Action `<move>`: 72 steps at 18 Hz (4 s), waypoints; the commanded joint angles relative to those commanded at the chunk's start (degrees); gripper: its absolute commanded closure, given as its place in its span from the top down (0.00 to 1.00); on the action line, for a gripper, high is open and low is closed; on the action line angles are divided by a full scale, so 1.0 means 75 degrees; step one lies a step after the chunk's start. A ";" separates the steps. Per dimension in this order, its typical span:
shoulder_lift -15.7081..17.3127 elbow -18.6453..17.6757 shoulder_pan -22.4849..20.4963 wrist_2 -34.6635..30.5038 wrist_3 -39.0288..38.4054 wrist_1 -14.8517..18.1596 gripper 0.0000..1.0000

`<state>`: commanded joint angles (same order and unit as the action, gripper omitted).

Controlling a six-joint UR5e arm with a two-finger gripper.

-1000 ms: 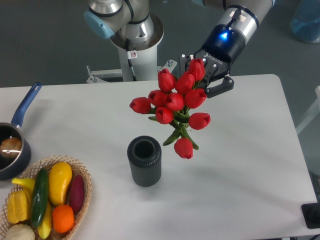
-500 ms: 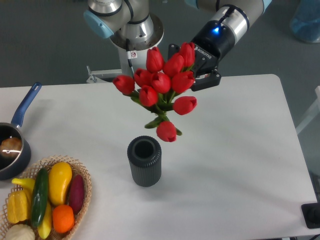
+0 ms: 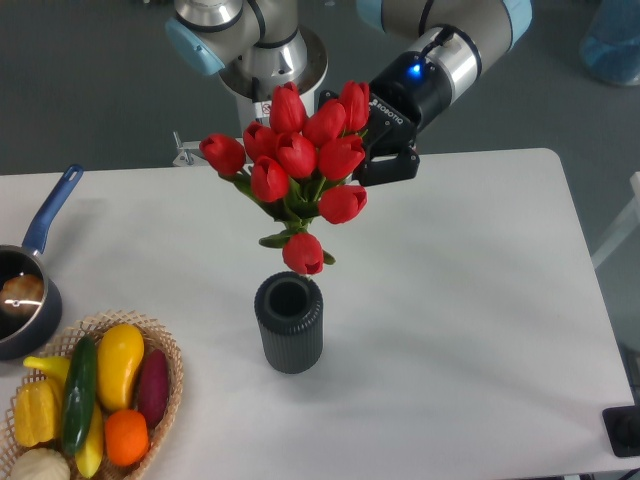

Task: Insert the flowers into the vase
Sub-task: 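Move the tulips over the vase opening and lower the stems in, then push the tulip stems further down into the black vase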

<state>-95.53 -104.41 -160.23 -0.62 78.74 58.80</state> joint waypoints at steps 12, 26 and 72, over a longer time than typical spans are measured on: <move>-0.0129 -0.0292 0.0164 0.0000 0.0422 -0.0024 0.17; -0.0562 -0.0317 0.0328 -0.0070 0.0587 -0.0024 0.16; -0.1594 -0.1231 0.0234 -0.0809 0.1079 -0.0293 0.21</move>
<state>-107.49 -113.64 -158.47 -6.68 86.84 56.60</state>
